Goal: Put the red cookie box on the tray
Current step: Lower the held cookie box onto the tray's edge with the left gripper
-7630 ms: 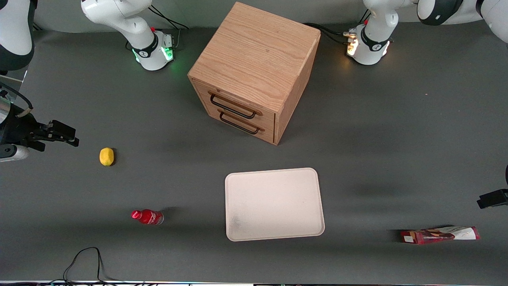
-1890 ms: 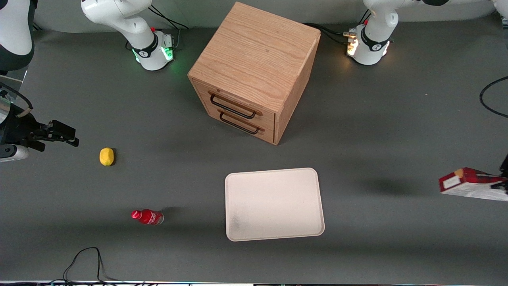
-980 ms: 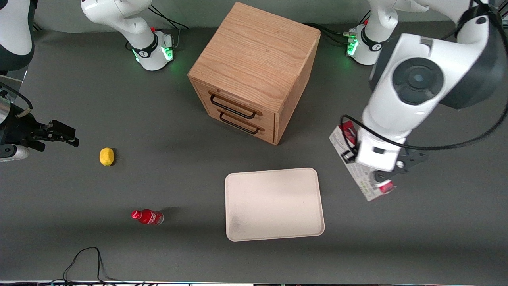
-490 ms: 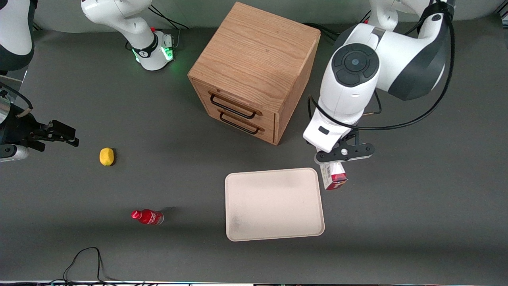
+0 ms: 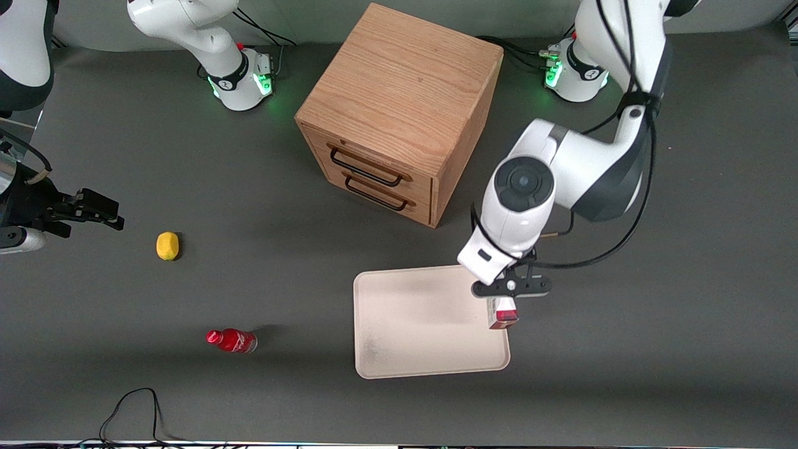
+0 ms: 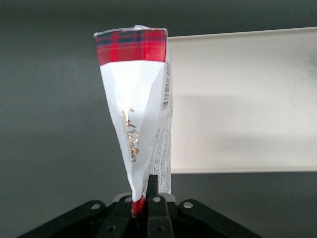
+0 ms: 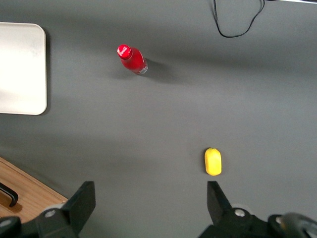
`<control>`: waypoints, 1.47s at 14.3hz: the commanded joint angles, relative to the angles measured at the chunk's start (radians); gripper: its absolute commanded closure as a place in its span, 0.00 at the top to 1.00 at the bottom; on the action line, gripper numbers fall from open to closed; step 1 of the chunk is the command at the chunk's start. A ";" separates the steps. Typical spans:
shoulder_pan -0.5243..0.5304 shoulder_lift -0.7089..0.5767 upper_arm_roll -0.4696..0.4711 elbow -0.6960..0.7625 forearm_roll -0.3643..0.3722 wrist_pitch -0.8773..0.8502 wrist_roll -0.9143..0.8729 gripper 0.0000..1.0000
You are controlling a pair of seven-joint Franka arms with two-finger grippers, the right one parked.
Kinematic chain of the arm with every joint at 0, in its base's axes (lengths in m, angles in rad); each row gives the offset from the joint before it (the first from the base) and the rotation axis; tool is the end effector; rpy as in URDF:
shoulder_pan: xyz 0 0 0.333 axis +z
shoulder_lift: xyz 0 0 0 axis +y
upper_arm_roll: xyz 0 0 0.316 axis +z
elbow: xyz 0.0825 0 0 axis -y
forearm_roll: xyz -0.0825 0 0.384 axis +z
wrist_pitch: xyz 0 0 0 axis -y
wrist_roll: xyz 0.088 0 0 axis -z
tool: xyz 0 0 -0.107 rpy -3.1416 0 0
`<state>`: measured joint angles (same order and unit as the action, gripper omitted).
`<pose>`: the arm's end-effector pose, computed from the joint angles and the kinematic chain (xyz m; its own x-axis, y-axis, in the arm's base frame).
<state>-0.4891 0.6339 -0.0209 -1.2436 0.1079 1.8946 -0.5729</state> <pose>0.6468 -0.3484 0.3964 0.9976 0.0314 0.0623 0.0356 -0.9971 -0.0673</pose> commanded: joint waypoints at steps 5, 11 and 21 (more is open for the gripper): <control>0.032 0.105 0.001 -0.030 0.035 0.179 0.001 0.00; 0.032 0.196 0.001 -0.030 0.036 0.264 -0.085 0.00; 0.041 0.195 0.004 -0.030 0.038 0.256 -0.094 1.00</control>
<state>-0.4457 0.8562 -0.0183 -1.2690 0.1260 2.1711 -0.6367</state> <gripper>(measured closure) 0.577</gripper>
